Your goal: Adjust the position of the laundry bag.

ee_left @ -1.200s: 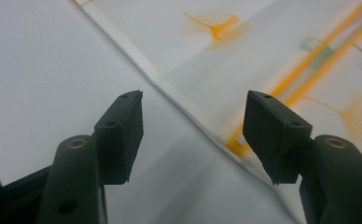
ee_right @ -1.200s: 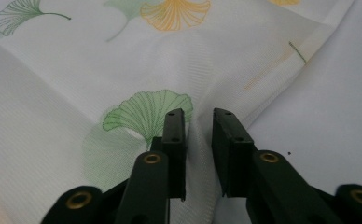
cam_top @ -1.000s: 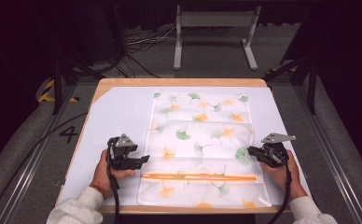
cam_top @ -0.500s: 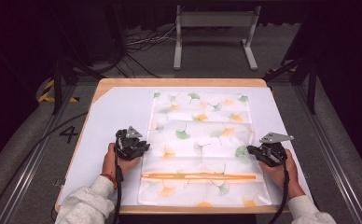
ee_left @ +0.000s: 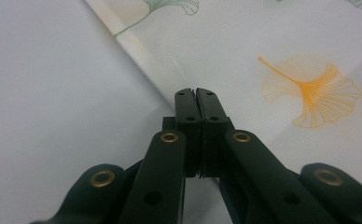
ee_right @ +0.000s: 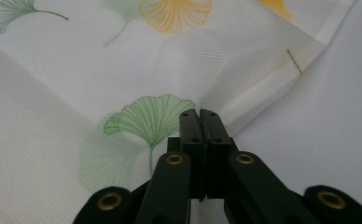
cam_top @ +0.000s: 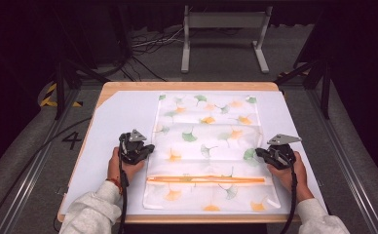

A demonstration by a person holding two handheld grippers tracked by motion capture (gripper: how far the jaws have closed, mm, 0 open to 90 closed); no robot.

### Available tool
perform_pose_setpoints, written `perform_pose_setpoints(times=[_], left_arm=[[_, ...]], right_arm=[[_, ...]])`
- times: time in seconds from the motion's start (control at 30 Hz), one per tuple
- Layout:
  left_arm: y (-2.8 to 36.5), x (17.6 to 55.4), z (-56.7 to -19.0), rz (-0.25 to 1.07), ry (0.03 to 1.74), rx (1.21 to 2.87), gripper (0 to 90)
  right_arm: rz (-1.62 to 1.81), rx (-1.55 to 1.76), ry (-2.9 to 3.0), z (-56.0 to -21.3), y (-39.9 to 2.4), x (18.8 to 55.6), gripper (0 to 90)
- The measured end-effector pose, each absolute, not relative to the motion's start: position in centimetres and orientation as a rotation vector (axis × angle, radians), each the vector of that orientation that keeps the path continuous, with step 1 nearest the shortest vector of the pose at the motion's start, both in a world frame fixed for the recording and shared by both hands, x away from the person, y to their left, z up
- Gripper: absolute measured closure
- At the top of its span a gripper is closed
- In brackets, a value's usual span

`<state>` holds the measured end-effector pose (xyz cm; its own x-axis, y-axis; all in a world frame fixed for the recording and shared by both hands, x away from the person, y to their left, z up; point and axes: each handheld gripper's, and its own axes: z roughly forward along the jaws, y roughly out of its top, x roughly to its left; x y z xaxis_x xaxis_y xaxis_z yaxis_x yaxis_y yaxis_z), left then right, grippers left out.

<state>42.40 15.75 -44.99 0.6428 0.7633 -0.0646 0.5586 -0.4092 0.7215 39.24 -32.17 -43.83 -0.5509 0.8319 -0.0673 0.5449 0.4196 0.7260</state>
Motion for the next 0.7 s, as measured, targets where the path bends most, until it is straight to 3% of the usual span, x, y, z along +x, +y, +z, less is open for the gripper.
perform_pose_setpoints(times=[0.23,0.3,0.47,0.7], left_arm=[[16.9,41.5,-43.6,0.349,0.976,2.055,85.3],[17.4,40.0,-43.0,0.353,0.954,2.067,73.2],[18.0,35.8,-42.4,0.349,0.895,2.122,63.9],[17.8,30.0,-44.3,0.292,0.931,2.168,38.8]], right_arm=[[0.903,1.160,2.258,-43.7,-31.9,39.7,88.8],[0.901,1.153,2.255,-43.6,-31.9,39.6,85.9],[0.906,1.130,2.242,-43.1,-32.0,39.1,80.7],[0.947,1.079,2.217,-42.1,-31.9,37.7,67.0]])
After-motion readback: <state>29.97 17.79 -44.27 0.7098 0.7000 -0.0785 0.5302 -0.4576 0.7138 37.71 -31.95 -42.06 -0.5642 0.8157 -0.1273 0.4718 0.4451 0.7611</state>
